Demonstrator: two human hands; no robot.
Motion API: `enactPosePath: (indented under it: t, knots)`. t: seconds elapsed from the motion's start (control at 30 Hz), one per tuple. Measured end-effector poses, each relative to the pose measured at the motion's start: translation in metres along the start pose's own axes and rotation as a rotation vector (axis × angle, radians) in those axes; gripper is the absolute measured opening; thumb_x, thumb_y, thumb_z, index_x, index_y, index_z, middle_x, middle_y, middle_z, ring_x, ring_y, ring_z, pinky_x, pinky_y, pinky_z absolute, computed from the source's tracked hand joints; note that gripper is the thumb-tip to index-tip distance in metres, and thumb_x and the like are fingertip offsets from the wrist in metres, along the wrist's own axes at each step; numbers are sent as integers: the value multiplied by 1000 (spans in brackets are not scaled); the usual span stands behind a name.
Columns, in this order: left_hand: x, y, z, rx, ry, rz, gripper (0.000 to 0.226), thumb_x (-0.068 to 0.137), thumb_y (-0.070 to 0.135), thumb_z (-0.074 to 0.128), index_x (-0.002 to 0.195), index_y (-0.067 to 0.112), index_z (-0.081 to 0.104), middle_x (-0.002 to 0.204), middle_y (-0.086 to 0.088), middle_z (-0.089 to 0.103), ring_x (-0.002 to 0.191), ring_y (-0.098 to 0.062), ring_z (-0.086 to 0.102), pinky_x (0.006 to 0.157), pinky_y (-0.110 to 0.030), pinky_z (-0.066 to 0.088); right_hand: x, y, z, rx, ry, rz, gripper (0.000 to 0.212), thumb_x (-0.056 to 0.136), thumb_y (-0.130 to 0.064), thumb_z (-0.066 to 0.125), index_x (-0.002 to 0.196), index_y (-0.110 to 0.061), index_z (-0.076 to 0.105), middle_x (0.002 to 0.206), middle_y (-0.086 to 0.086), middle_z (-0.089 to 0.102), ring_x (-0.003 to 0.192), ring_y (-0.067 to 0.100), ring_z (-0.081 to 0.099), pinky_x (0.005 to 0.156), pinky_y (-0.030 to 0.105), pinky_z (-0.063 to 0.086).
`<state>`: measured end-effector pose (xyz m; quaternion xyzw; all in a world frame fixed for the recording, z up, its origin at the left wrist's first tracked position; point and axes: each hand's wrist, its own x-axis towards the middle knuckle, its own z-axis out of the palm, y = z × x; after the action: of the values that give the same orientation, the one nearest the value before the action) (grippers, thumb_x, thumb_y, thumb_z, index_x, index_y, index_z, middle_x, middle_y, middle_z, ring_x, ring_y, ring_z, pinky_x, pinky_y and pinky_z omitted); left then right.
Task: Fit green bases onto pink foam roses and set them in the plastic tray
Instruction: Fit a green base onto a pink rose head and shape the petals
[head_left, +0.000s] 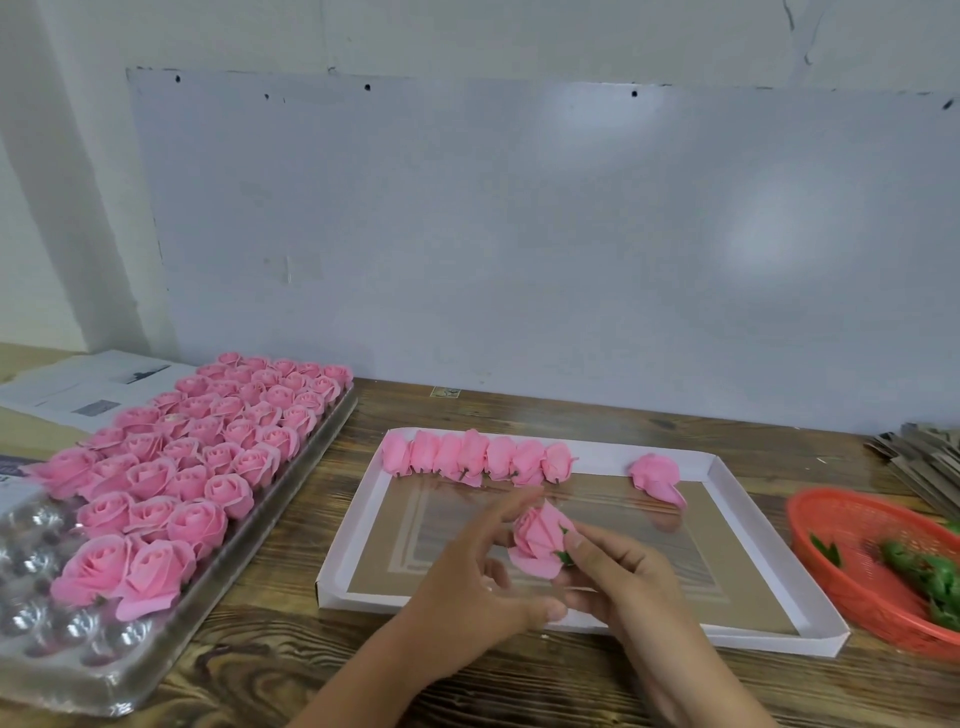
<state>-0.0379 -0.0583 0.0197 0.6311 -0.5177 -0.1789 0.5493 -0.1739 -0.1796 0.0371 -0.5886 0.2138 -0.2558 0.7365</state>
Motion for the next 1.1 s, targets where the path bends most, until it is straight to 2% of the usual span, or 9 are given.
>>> enactPosePath:
  t: [0.07, 0.1, 0.2, 0.33, 0.5, 0.67, 0.8, 0.97, 1.1]
  knots:
    - [1, -1, 2, 11, 34, 2, 77, 72, 41, 83, 137, 59, 45, 132, 26, 56, 112, -7, 61, 76, -23, 55, -1, 1, 1, -22, -50, 10, 24, 94, -17, 58, 111, -14, 75, 100, 22, 74, 89, 29, 71, 81, 32, 58]
    - [2, -2, 2, 1, 50, -2, 70, 73, 39, 81, 133, 58, 49, 128, 24, 60, 108, -8, 63, 76, -24, 56, -1, 1, 1, -37, -49, 16, 24, 95, -17, 58, 111, -15, 75, 99, 19, 75, 90, 27, 72, 80, 30, 58]
    - [3, -5, 2, -63, 88, -28, 52, 78, 35, 75, 125, 54, 59, 120, 19, 66, 103, -12, 66, 82, -31, 59, -1, 1, 3, -57, -10, 26, 21, 93, -16, 60, 104, -20, 78, 94, 12, 76, 77, 13, 67, 68, 21, 55]
    - [0, -3, 2, -20, 63, -41, 55, 83, 37, 68, 131, 58, 53, 124, 25, 59, 108, -12, 64, 88, -33, 59, -1, 2, 3, -51, -18, 36, 22, 94, -15, 60, 99, -24, 80, 92, 9, 76, 75, 10, 65, 70, 21, 55]
    - [0, -3, 1, 8, 62, -49, 41, 92, 30, 65, 124, 55, 60, 123, 23, 62, 110, -12, 64, 87, -34, 60, 0, 2, 1, -38, -7, 61, 24, 95, -11, 59, 96, -22, 80, 86, 9, 76, 73, 11, 65, 68, 21, 55]
    - [-1, -1, 2, 21, 52, -48, 41, 79, 41, 72, 118, 50, 62, 117, 21, 63, 109, -8, 65, 83, -27, 60, -2, 1, 2, -65, -59, 54, 27, 96, -11, 56, 99, -24, 80, 86, 9, 76, 77, 10, 68, 70, 19, 54]
    - [0, -4, 2, -13, 86, -80, 27, 83, 34, 71, 107, 44, 66, 107, 17, 68, 102, -10, 68, 79, -23, 57, -3, 1, 2, -69, -87, 45, 28, 97, -12, 54, 102, -26, 79, 86, 5, 75, 79, 7, 66, 72, 20, 53]
    - [1, -3, 4, -54, 108, -111, 25, 77, 46, 65, 101, 43, 67, 101, 17, 71, 97, -10, 69, 77, -27, 57, -4, 1, 2, -52, -127, 35, 29, 95, -9, 56, 104, -25, 78, 86, 5, 75, 77, 8, 66, 72, 19, 54]
    - [2, -2, 4, -69, 125, -93, 20, 76, 46, 66, 96, 42, 68, 99, 14, 71, 94, -12, 69, 76, -27, 55, -5, 1, 4, -57, -121, 18, 29, 94, -7, 58, 103, -25, 78, 87, 6, 76, 76, 7, 66, 72, 19, 54]
